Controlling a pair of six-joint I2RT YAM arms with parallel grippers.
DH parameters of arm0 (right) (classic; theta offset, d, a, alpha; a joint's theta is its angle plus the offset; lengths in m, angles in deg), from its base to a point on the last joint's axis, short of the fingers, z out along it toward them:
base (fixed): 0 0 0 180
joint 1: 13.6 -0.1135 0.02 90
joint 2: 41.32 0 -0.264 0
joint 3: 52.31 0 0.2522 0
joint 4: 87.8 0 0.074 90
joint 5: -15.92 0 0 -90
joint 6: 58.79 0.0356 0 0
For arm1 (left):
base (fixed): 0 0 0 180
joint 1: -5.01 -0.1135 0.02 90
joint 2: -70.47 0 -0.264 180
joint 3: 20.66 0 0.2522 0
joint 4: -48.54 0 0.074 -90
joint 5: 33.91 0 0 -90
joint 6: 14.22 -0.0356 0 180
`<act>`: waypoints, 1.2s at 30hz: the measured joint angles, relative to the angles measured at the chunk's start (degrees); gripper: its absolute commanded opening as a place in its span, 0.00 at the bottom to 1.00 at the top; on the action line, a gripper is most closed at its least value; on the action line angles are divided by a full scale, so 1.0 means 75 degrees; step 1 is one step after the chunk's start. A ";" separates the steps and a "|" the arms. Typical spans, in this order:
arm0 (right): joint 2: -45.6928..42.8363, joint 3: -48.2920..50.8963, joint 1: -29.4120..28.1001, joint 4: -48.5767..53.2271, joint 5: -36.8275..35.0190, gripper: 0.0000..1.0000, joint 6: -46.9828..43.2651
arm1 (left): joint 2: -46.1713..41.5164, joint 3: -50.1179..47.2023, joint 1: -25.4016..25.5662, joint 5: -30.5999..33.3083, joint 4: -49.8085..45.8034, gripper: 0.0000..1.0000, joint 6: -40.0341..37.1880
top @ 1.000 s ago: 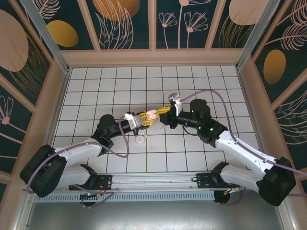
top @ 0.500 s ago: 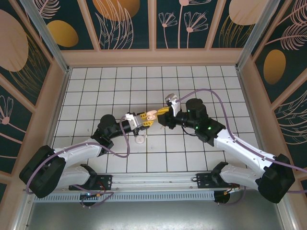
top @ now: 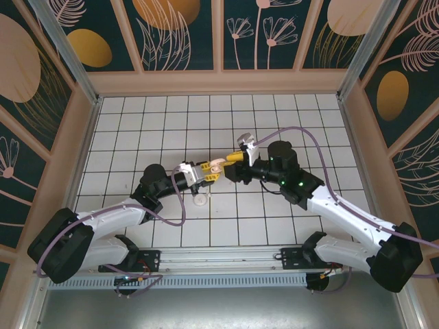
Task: Insert wireless bluetooth earbuds into charging case
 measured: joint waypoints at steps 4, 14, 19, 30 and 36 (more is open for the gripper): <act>-0.0224 0.0003 0.0079 -0.0195 0.0195 0.49 0.0251 | 0.0032 0.0000 0.0000 0.0006 0.0029 0.15 0.0020; -0.0778 0.0038 0.1125 -0.0379 0.0866 0.36 0.1679 | 0.0122 0.0000 0.0000 0.0061 0.0207 0.15 0.0239; -0.0659 0.0076 0.1387 -0.0195 0.1166 0.28 0.2390 | 0.0140 0.0000 0.0000 0.0061 0.0321 0.15 0.0300; -0.0047 0.0184 0.1387 0.0326 0.1501 0.24 0.2917 | 0.0152 0.0003 0.0000 0.0061 0.0379 0.15 0.0353; -0.0020 0.0233 0.1387 0.0207 0.2011 0.22 0.3060 | 0.0198 0.0020 0.0000 0.0061 0.0385 0.15 0.0353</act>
